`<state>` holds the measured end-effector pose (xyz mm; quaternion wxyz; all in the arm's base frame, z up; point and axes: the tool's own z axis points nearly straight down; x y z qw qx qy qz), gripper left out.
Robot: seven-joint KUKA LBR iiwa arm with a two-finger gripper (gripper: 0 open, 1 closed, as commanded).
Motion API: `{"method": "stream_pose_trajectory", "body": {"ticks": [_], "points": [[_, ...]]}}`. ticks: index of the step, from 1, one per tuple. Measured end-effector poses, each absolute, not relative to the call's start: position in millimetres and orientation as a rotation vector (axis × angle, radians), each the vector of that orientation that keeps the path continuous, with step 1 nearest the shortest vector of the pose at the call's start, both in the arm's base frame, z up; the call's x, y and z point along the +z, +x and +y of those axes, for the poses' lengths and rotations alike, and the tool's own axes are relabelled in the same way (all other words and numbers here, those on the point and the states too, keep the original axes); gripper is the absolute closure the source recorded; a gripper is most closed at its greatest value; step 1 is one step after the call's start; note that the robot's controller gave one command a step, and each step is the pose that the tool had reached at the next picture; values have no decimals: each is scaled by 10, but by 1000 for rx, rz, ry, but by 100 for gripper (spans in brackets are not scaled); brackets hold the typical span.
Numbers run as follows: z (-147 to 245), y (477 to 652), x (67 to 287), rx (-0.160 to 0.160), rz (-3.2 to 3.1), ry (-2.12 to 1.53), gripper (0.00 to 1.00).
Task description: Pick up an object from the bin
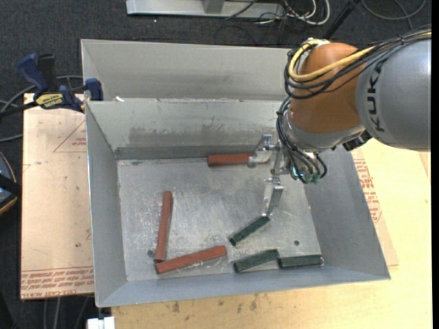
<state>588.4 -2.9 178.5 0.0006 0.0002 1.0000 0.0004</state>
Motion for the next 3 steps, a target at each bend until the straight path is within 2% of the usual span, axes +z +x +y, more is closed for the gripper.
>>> {"method": "stream_pose_trajectory", "body": {"ticks": [1,2,3], "points": [[-87,5568,1401,1,3133,-134,0],[-312,5680,761,1,3113,-188,100],[-312,5679,760,1,3113,-188,100]]}}
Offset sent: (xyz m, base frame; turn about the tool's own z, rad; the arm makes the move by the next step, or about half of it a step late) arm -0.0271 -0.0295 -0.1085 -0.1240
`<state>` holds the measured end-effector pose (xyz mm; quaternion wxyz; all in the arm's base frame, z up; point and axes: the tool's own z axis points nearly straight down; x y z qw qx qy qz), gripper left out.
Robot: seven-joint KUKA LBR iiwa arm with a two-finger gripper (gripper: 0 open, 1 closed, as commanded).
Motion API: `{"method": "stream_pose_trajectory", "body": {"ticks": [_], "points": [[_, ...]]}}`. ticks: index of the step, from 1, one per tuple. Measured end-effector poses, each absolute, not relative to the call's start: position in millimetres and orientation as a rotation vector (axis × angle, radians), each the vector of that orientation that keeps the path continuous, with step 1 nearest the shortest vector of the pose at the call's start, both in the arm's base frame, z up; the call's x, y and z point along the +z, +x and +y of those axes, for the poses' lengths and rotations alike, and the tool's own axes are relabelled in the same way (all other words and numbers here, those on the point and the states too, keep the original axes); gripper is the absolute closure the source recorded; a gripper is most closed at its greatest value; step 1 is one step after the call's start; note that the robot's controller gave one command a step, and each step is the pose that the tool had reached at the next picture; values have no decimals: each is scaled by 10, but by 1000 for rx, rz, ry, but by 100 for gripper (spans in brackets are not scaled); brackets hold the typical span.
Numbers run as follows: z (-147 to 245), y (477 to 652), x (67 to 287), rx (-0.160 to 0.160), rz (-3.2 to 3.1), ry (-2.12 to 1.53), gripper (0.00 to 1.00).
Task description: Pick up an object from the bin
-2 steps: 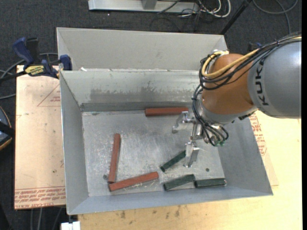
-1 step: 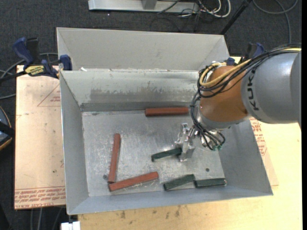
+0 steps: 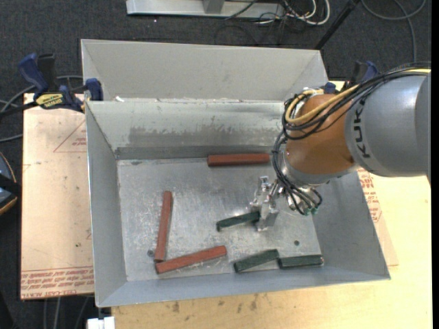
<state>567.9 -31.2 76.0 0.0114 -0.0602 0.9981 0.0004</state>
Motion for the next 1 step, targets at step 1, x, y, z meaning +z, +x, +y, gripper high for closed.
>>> {"method": "stream_pose_trajectory", "body": {"ticks": [1], "points": [[-336,5665,2203,1,3136,-73,100]]}}
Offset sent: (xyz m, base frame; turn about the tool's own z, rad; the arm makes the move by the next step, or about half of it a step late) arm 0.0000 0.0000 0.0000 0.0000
